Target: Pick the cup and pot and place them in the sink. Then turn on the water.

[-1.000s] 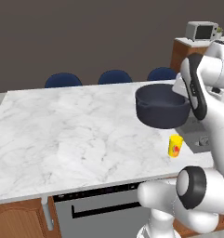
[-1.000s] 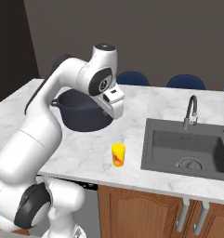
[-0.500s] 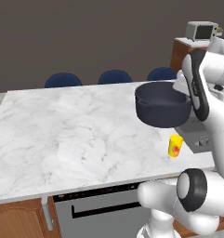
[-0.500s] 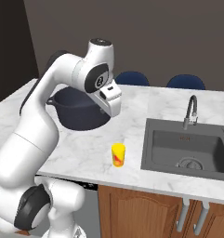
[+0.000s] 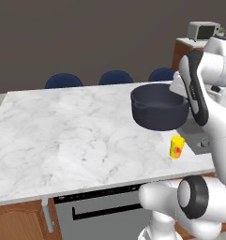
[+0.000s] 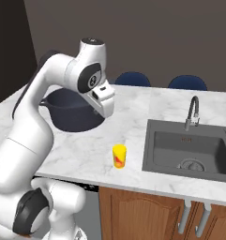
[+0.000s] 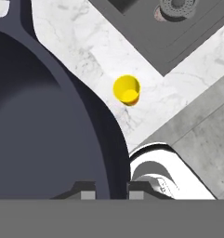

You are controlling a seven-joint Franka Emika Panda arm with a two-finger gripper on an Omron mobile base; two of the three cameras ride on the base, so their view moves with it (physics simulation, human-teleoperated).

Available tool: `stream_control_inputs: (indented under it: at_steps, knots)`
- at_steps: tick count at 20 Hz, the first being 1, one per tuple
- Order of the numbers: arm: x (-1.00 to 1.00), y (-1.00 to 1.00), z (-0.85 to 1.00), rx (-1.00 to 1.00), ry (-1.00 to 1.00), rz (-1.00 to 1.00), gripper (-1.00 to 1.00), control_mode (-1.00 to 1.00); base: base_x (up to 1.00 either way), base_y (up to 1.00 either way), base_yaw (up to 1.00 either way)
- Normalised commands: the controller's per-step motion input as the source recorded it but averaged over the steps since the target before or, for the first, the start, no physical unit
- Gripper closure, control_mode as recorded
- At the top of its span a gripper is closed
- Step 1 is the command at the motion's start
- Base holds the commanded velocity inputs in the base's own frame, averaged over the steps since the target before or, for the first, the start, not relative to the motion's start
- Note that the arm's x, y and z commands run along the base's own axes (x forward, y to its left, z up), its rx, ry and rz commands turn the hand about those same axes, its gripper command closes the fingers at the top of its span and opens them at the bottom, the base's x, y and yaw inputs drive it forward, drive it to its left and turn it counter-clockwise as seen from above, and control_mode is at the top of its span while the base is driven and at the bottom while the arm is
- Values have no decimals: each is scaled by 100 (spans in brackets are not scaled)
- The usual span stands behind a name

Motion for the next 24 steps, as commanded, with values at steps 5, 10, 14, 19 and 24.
stream_control_inputs:
  at_steps: [5,10,14,19,24]
  knots:
    - [0,4,0,0,0,0,100,-100,0,0,0]
    - [0,0,0,0,0,0,100,-100,0,0,0]
    - [0,0,0,0,0,0,100,100,0,0,0]
    - [0,0,0,0,0,0,100,100,-11,-14,0]
    - [0,0,0,0,0,0,100,100,-41,-55,0]
